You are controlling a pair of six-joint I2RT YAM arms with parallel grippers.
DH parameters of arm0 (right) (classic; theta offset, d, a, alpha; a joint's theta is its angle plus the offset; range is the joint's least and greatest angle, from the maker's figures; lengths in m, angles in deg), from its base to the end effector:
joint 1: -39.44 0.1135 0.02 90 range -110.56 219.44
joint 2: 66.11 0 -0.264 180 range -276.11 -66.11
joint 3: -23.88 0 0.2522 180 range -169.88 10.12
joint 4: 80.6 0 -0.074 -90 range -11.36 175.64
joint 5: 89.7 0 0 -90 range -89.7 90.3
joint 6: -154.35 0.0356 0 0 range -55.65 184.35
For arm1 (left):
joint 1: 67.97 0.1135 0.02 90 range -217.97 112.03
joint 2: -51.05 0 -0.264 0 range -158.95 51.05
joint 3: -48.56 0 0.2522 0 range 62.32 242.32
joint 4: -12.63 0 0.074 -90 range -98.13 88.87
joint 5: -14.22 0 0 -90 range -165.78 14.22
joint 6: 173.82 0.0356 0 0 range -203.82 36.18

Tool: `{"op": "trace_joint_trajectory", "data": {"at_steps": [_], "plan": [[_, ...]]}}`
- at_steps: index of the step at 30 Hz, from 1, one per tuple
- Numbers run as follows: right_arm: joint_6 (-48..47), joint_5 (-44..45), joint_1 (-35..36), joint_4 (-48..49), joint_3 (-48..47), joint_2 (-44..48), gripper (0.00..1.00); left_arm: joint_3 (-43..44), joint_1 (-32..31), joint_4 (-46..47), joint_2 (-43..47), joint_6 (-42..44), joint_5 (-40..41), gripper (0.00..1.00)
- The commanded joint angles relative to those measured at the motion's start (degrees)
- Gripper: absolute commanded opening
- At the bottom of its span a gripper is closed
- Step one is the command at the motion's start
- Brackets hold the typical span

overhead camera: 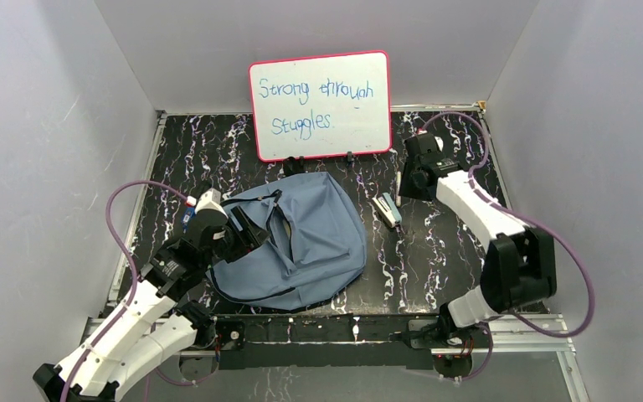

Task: Pack the student bag
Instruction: Pick up the stationery from the center of the board.

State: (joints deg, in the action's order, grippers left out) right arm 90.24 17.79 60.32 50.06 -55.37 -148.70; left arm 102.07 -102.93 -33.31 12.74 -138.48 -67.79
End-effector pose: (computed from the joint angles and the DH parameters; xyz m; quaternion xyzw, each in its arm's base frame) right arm 0.2871 0.0981 0.2747 0.0895 0.9334 -0.0067 0.3474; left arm 0.1259 -0.0820 0.2874 -0.1823 0.8484 -0.3046 0.3926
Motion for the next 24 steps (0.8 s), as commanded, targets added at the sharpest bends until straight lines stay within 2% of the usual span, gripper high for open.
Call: {"op": "trace_joint_trajectory", "data": {"at_steps": [1, 10, 18, 24], "plan": [[-4.3, -5.7, -4.7, 4.2, -2.5, -6.3, 0.45, -0.7, 0.2, -2.0, 1.4, 0.0, 0.5, 0.61], [-8.3, -9.1, -7.5, 6.2, -10.1, -18.9, 0.44, 0.0, 0.2, -2.2, 0.3, 1.2, -1.8, 0.61], [-9.6, -10.6, -7.7, 6.3, -13.9, -25.5, 0.45, -0.5, 0.2, -2.2, 0.6, 0.7, -2.1, 0.61], [-9.9, -8.5, -7.7, 5.3, -15.9, -29.6, 0.44, -0.7, 0.2, -2.3, 0.8, 0.4, -2.3, 0.61]]}}
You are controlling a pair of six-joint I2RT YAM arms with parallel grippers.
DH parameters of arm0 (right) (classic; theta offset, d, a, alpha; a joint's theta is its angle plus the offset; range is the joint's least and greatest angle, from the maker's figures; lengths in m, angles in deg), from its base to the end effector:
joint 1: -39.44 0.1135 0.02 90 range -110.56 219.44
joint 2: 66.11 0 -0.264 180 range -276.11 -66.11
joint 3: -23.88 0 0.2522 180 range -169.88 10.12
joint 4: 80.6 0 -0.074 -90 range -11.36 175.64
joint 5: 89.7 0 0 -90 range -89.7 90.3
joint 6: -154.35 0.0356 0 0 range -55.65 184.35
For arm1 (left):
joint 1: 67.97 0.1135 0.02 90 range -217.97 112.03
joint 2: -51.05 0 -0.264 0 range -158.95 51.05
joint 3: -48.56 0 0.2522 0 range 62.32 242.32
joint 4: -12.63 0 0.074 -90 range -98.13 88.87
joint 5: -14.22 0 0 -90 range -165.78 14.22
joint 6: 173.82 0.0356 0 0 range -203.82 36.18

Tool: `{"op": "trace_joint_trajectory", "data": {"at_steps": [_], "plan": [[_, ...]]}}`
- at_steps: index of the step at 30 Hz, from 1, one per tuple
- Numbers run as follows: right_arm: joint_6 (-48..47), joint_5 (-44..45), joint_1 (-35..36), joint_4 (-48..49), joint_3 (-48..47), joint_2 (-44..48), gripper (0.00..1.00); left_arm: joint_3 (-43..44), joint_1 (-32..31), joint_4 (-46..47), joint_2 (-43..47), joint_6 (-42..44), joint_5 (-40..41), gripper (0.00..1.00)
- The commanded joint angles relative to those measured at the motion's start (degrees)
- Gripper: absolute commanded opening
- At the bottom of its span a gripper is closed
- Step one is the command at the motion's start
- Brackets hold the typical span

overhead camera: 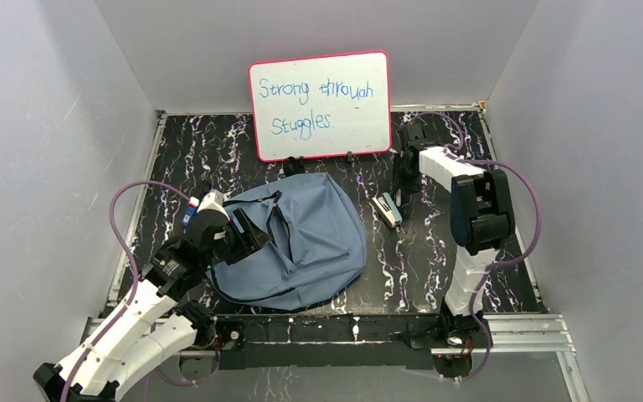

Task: Pack the student bag
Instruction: Pick up the stationery from the center of the board.

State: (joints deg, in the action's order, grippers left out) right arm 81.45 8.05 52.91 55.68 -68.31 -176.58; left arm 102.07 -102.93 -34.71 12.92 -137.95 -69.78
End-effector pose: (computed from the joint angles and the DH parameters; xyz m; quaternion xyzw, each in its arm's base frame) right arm 0.3931 0.0892 0.1852 0.0470 0.9671 0.0004 0.2501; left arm 0.1237 -0.0819 0.2855 -0.1704 0.8568 -0.3072 0.3774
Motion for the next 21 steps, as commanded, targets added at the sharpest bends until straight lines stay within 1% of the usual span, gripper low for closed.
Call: {"op": "trace_joint_trajectory", "data": {"at_steps": [1, 8, 9, 12, 14, 17, 21], "plan": [[-1.3, 1.5, -0.3, -0.4, -3.2, -2.4, 0.43, -0.7, 0.2, -0.8, 0.7, -0.1, -0.4, 0.61], [-1.2, 1.4, -0.3, -1.3, -3.1, -5.0, 0.33, -0.7, 0.2, -0.7, 0.1, -0.5, -0.4, 0.61], [-1.1, 1.5, -0.3, -1.3, -3.0, -5.1, 0.30, -0.6, 0.2, -0.6, 0.0, -0.6, -0.4, 0.61], [-0.6, 2.0, -0.2, -1.6, -2.6, -4.4, 0.14, -0.3, 0.2, -0.4, -0.4, -0.6, -0.4, 0.61], [-0.3, 2.7, -0.3, -1.6, -2.1, -3.0, 0.08, 0.2, 0.2, -0.5, -0.5, -0.5, -0.2, 0.61], [0.2, 2.9, -0.2, -1.8, -1.9, 0.5, 0.00, 1.4, 0.2, -0.4, -1.0, -0.4, 0.0, 0.61], [1.5, 1.8, -0.1, -1.9, -0.1, 8.9, 0.00, 2.8, 0.2, 0.8, -2.0, -1.9, -0.1, 0.62]]}}
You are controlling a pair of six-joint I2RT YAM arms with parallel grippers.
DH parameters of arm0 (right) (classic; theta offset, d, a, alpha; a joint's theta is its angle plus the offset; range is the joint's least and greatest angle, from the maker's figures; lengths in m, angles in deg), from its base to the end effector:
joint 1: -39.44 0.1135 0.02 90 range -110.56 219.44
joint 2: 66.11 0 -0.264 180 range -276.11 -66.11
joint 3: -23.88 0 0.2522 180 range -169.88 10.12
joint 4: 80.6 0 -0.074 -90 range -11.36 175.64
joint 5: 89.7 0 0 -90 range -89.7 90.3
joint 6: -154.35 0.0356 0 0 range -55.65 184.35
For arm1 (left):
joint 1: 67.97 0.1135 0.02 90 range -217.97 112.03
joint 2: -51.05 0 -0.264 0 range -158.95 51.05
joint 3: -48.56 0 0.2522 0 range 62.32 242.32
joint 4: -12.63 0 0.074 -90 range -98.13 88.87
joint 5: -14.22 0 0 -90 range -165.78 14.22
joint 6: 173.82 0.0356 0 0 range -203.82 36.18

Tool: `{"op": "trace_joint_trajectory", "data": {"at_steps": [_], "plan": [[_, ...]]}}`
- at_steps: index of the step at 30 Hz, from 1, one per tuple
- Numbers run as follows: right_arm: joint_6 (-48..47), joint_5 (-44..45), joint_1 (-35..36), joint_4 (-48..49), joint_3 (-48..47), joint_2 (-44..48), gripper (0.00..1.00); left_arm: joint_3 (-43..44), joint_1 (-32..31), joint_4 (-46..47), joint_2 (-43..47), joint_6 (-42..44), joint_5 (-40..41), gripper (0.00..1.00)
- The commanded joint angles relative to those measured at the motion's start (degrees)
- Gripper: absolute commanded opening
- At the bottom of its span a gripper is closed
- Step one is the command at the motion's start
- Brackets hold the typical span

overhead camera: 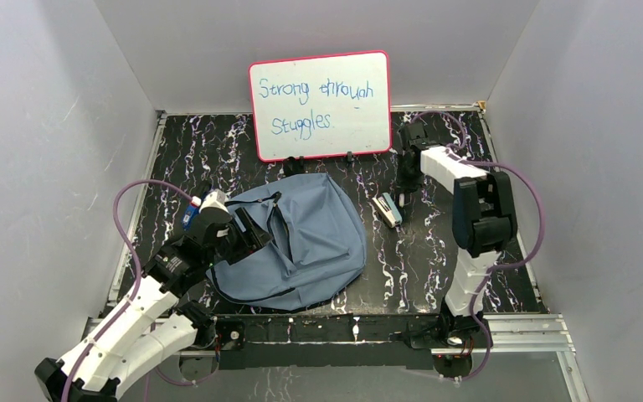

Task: Pack the student bag
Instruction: Pick up the stationery from the center of the board.

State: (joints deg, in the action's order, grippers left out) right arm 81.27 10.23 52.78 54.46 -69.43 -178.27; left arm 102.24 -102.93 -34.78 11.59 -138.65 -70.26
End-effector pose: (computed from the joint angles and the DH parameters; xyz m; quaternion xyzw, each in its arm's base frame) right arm 0.3969 0.0878 0.1787 0.0499 0.9692 -0.0224 0.2401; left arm 0.1267 -0.0844 0.2833 -0.1741 0.8615 -0.3054 0.3665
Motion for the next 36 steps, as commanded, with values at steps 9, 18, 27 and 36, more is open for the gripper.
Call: {"op": "trace_joint_trajectory", "data": {"at_steps": [9, 18, 27, 36], "plan": [[3.8, -9.2, 4.1, -1.2, 5.9, 28.8, 0.00, 1.4, 0.2, 11.4, -1.1, -5.2, -1.2, 0.68], [11.9, -24.6, 23.9, 9.7, 14.8, 37.1, 0.00, 5.3, 0.2, 15.9, -6.1, -5.2, -2.9, 0.75], [18.9, -17.7, 40.0, 19.1, 14.1, 35.3, 0.00, 5.9, 0.2, 17.7, -7.4, -5.6, -3.1, 0.75], [22.1, -15.1, 44.9, 22.1, 11.8, 31.8, 0.00, 4.8, 0.2, 18.4, -6.8, -6.9, -2.3, 0.69]]}}
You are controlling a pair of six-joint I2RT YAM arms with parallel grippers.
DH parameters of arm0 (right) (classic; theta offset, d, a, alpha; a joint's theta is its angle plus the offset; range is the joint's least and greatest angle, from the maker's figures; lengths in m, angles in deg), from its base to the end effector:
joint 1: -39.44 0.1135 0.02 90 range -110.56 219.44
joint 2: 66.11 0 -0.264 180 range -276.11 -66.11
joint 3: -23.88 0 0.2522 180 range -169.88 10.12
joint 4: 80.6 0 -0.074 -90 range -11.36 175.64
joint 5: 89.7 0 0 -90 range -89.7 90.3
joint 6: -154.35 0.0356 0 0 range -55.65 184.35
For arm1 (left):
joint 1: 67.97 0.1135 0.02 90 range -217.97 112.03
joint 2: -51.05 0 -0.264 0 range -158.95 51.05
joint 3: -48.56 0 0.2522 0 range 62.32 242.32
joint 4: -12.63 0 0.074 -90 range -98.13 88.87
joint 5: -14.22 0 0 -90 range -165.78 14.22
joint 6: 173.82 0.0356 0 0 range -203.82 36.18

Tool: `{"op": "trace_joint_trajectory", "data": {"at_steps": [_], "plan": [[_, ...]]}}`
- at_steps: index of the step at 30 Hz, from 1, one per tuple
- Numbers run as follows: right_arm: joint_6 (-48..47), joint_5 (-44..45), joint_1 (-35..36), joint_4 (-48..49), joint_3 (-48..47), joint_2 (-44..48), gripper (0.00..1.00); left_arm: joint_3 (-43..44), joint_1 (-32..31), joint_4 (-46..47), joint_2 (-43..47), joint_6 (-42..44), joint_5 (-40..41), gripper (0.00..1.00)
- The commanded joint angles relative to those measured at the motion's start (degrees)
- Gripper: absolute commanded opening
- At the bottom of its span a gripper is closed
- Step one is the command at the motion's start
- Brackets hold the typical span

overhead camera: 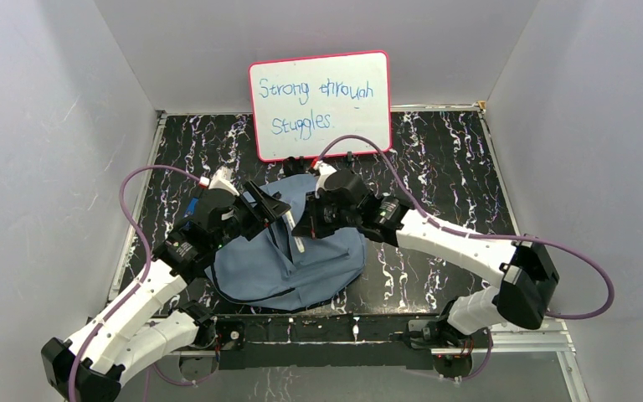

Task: Pack the student bag
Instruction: Pick up the stationery from the center of the board.

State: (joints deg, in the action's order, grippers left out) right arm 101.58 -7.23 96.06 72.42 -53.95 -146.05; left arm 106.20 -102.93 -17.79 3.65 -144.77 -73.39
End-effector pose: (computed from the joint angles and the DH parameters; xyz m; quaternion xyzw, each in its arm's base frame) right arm 0.1729 0.2710 0.3110 -0.1777 0.8423 0.4081 0.3041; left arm 0.1585 -0.1090 0.3149 -0.1960 0.7962 -0.4134 0.3959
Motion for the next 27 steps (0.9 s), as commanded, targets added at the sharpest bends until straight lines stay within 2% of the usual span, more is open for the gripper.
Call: {"op": "trace_joint_trajectory", "data": {"at_steps": [1, 12, 27], "plan": [[1.9, 2.8, 1.8, 3.9, -4.1, -0.5, 0.00, 0.6, 0.2, 1.7, 1.3, -0.9, 0.7, 0.67], [3.5, 4.3, 2.2, 5.5, -6.1, -0.6, 0.00, -0.8, 0.2, 2.3, 1.9, -1.2, -0.6, 0.53], [3.8, 5.1, 2.5, 8.0, -7.9, -2.2, 0.00, -1.9, 0.2, 3.9, 2.2, -1.9, -2.2, 0.24]]}}
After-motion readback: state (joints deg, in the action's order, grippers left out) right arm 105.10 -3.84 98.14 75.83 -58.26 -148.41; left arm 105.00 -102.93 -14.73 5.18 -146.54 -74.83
